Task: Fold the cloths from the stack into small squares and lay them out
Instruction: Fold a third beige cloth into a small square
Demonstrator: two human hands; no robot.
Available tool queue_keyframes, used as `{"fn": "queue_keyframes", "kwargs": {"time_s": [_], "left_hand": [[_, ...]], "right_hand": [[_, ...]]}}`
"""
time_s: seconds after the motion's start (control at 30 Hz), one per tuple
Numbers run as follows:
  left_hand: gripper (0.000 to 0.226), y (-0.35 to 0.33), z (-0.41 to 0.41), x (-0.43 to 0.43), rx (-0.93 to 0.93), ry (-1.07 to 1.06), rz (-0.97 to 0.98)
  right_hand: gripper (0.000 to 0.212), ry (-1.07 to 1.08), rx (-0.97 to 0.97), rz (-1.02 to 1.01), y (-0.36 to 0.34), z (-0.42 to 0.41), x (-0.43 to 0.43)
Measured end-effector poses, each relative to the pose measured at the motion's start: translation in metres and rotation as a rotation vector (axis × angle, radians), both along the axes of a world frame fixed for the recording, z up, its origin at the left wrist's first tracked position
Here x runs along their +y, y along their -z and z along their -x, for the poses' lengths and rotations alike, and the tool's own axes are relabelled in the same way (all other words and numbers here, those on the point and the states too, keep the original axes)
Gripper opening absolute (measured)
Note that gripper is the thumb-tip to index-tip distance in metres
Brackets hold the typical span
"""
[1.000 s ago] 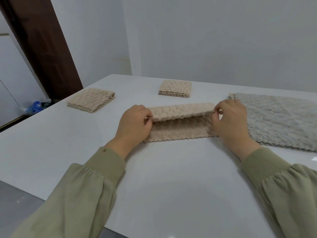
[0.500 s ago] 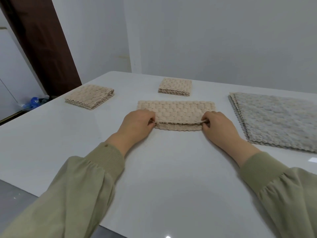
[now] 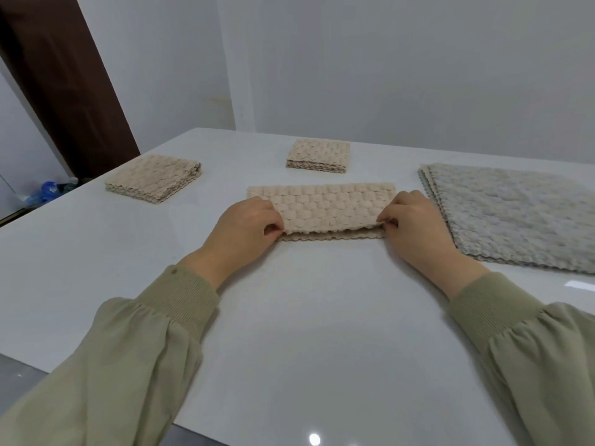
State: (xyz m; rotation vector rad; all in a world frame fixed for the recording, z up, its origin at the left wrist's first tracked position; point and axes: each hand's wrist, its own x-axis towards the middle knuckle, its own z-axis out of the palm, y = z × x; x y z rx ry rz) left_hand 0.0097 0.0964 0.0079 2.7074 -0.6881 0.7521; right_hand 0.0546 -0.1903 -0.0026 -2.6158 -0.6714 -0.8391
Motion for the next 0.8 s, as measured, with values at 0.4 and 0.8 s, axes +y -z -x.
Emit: {"fn": "queue_keyframes", "kwargs": {"time_s": [0.4,0.8], "left_hand": [[0.013,0.001,0.001,0.003,0.184,-0.085,0.021],[0.018,-0.006,0.003,0.008,0.423,-0.158,0.361]], "right_hand": [[0.028,-0.047,0.114,0.09,-0.003,0.005,-0.009],[0.02,0.15,0.075,0.176,-0.007,0.011,-0.021]]}}
